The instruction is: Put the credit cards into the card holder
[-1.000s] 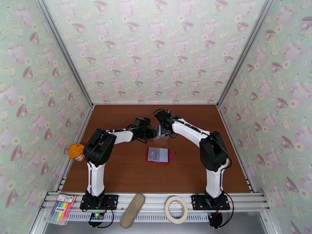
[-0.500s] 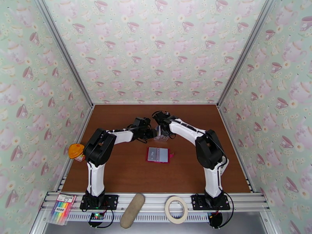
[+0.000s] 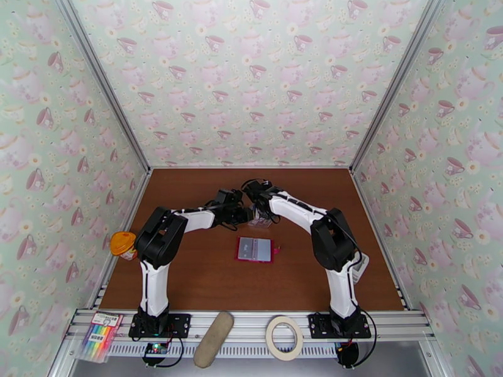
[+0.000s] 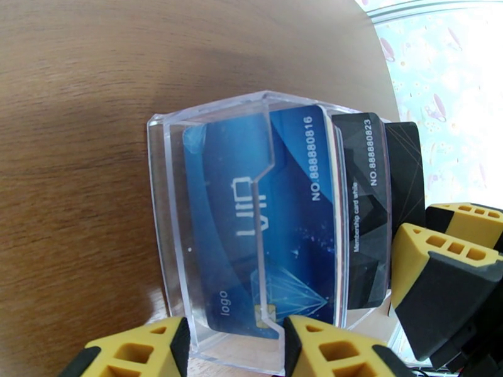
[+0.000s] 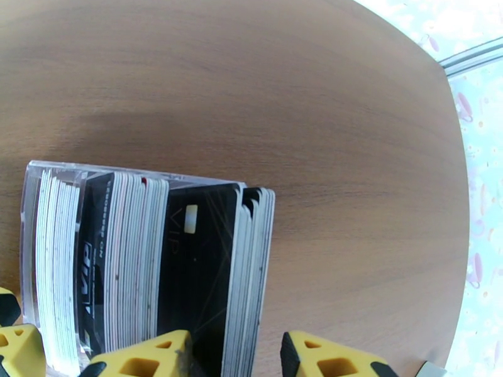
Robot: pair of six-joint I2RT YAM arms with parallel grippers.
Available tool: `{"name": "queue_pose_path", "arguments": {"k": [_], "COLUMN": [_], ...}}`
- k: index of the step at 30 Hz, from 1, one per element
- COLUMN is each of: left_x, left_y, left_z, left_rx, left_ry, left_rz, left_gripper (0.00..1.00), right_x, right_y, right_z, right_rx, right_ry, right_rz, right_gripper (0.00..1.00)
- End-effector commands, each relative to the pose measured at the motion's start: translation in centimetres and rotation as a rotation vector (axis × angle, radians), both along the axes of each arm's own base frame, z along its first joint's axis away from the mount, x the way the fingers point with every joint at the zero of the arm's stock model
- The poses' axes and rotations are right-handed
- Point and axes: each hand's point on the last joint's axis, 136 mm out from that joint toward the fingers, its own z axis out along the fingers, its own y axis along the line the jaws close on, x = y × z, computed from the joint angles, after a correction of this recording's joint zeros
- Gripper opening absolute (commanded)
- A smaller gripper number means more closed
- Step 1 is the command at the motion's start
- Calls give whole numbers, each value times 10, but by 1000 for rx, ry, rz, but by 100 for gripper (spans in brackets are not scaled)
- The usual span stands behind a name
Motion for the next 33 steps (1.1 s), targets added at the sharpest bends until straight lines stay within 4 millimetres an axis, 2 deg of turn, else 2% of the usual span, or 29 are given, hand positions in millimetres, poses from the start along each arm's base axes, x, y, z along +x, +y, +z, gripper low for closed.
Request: {"name": "queue_pose_path", "arguments": {"k": [1,15,33], "left_x": [-11,-11,-10], "left_y": [-4,-3,-3], "left_z": [-21,-23,-24], "left_rx": [16,17,15], "left_ry": [66,72,79], "left_rz": [-21,-17,-13], "left_gripper": [44,45,45], "right_x": [3,4,4], "right_y": [-5,-5,-2], "right_z": [15,25,33], "right_rx": [-44,-32,-15], "right_ry": [-31,-43,-48], "right_rz": [2,7,17], "right_gripper": [44,38,22]}}
